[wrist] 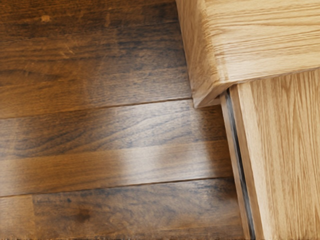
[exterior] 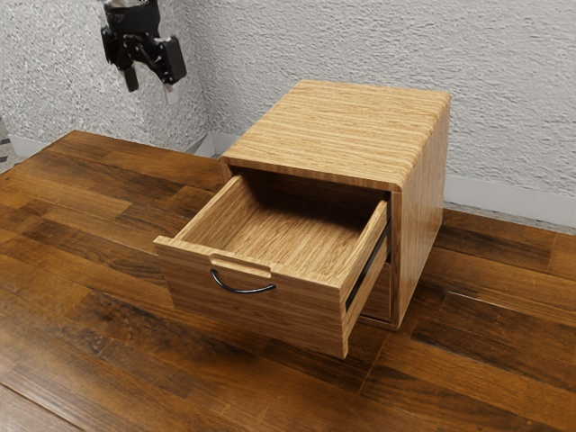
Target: Push the drawer handle with one arm to close the drawer
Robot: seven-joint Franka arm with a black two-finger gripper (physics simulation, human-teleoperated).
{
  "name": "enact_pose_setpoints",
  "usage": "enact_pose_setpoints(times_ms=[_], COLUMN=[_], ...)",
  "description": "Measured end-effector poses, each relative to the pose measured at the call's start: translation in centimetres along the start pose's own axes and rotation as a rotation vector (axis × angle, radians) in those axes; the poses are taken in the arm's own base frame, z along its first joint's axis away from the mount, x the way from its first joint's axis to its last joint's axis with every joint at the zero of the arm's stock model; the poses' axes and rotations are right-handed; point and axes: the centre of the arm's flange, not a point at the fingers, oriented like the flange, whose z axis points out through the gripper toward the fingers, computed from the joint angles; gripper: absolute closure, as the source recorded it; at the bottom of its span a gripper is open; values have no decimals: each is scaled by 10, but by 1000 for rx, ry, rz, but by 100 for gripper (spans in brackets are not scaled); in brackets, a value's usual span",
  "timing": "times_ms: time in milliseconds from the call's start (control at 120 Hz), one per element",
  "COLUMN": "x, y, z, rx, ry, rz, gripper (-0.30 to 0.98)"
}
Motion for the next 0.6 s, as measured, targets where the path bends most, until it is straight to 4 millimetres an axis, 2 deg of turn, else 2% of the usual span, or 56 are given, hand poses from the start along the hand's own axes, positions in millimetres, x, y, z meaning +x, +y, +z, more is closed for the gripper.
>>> enact_pose_setpoints(times_ms=[150,233,333,392,500,550,600], x=[-8,-60,-124,-154,-184,-191,-198], y=[2,3,7,25,65,91,111], z=[-1,-11,-2,3,32,41,48], rx=[-8,-38,-64,-65,-63,-52,-44], ry=[-11,-24,-37,-37,-54,-49,-42], rz=[7,19,28,49,77,81,63], gripper=[0,0,0,0,1,8,21])
